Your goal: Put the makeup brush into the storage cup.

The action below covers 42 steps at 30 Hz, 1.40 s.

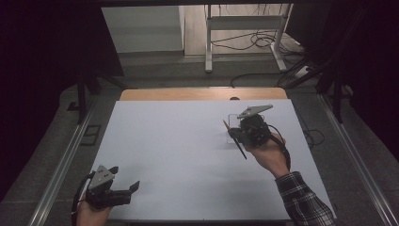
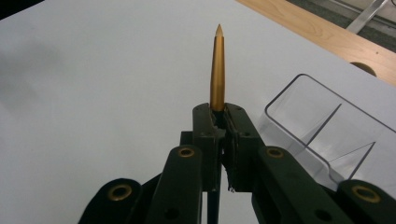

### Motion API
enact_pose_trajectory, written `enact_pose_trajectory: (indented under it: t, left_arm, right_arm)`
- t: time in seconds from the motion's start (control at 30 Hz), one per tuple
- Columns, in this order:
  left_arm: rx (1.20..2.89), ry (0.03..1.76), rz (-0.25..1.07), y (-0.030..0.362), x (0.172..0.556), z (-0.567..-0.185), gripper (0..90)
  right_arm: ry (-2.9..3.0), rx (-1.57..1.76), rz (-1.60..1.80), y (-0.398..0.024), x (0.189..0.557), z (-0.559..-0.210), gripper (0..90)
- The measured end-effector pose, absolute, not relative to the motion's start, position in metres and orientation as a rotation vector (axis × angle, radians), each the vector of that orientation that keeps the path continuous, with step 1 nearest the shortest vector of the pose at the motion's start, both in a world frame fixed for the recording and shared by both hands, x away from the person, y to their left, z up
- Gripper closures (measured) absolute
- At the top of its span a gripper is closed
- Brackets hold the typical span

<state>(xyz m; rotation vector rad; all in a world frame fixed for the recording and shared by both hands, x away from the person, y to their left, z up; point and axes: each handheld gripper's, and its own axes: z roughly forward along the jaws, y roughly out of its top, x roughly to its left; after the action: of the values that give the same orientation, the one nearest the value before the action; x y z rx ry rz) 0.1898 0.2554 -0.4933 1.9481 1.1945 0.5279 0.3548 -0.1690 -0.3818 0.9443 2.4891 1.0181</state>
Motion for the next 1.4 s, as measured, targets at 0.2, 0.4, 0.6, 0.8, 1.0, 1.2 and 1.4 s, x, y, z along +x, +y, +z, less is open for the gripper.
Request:
enact_pose_trajectory:
  t: [0.2, 0.4, 0.6, 0.8, 1.0, 1.2, 1.4]
  left_arm:
    - [1.940, 1.187, 0.535, 0.255, 0.189, -0.492, 7.0]
    - [1.941, 1.187, 0.534, 0.255, 0.189, -0.493, 7.0]
    - [1.940, 1.186, 0.533, 0.256, 0.189, -0.492, 6.9]
    - [1.939, 1.187, 0.533, 0.256, 0.189, -0.493, 6.9]
    - [1.938, 1.187, 0.533, 0.256, 0.189, -0.493, 6.9]
    - [1.937, 1.187, 0.534, 0.256, 0.189, -0.492, 6.9]
    - [1.938, 1.186, 0.535, 0.256, 0.189, -0.492, 7.0]
  right_arm:
    - [2.473, 0.951, 1.028, -0.170, 0.360, -0.381, 83.4]
    - [2.448, 0.954, 1.037, -0.171, 0.365, -0.378, 83.4]
    - [2.421, 0.965, 1.055, -0.172, 0.372, -0.375, 83.4]
    - [2.404, 0.971, 1.065, -0.174, 0.377, -0.375, 83.4]
    - [2.393, 0.973, 1.077, -0.174, 0.381, -0.375, 83.4]
    - [2.369, 0.981, 1.099, -0.174, 0.386, -0.371, 83.4]
    - [2.357, 0.986, 1.111, -0.173, 0.391, -0.371, 83.4]
